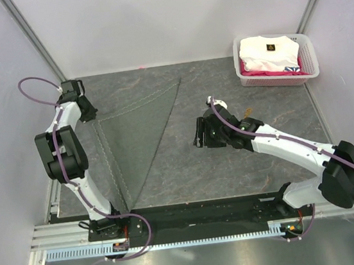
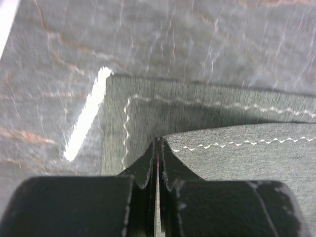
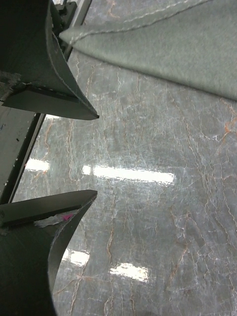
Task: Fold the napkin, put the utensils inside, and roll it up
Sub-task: Fold the napkin
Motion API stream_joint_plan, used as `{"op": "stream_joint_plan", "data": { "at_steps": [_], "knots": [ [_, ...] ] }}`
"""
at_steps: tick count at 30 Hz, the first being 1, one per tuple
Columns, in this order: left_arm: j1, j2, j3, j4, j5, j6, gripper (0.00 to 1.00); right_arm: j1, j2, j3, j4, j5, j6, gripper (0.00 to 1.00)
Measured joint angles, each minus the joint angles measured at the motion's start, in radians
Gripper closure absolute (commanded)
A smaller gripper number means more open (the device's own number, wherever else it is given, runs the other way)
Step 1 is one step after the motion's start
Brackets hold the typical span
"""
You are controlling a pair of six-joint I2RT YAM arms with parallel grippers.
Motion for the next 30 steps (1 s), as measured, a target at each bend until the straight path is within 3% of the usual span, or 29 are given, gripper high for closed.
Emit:
{"op": "stream_joint_plan", "data": {
  "at_steps": [30],
  "knots": [
    [0.079, 0.137, 0.124, -0.017, 0.011, 0.055, 0.98, 0.000, 0.057, 0.000, -0.011, -0.004, -0.005, 0.32]
  ]
}}
